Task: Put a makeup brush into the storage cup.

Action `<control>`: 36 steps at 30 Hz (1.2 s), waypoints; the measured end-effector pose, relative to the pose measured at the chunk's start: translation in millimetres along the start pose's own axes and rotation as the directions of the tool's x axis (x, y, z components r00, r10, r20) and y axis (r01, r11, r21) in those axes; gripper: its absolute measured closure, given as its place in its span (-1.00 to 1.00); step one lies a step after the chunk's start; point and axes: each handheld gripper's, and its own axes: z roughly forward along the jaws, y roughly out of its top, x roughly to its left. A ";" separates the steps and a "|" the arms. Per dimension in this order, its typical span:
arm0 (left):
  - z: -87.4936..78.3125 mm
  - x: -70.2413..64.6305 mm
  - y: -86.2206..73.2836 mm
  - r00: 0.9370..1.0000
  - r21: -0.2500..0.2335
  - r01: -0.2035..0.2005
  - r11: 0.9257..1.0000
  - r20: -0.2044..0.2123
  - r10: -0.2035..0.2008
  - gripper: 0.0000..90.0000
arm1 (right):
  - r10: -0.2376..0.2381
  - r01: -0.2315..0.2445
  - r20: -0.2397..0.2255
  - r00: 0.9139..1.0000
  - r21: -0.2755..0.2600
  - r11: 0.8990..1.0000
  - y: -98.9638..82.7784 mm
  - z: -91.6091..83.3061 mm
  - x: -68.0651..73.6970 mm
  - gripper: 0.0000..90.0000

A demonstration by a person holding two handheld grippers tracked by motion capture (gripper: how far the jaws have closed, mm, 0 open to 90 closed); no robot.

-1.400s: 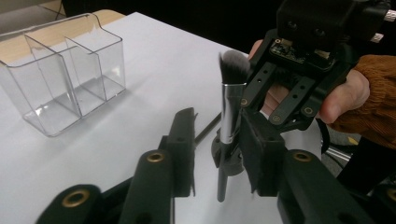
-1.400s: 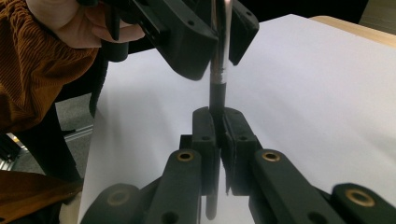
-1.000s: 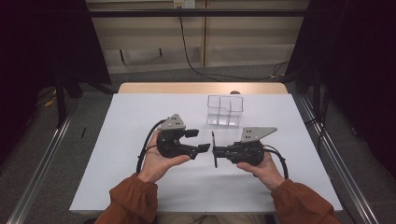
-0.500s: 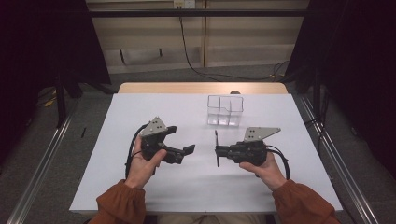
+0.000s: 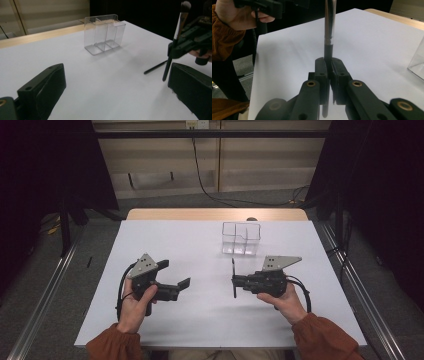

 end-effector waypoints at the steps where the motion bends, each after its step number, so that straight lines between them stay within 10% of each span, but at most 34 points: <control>1: -2.2 0.1 -1.8 1.000 -0.008 0.002 1.000 -0.013 -0.002 -0.96 | 0.000 0.000 0.001 1.000 -0.001 1.000 0.3 -0.4 -0.5 0.87; 21: -48.9 20.1 -28.7 0.988 -0.098 -0.028 0.995 -0.153 0.012 -0.94 | 0.020 -0.018 0.062 0.998 -0.039 0.999 8.5 -13.5 -14.6 0.87; 36: -60.8 28.8 -50.5 0.985 -0.111 -0.022 0.994 -0.175 0.003 -0.96 | 0.039 -0.031 0.105 0.994 -0.074 0.997 18.7 -16.9 -31.3 0.87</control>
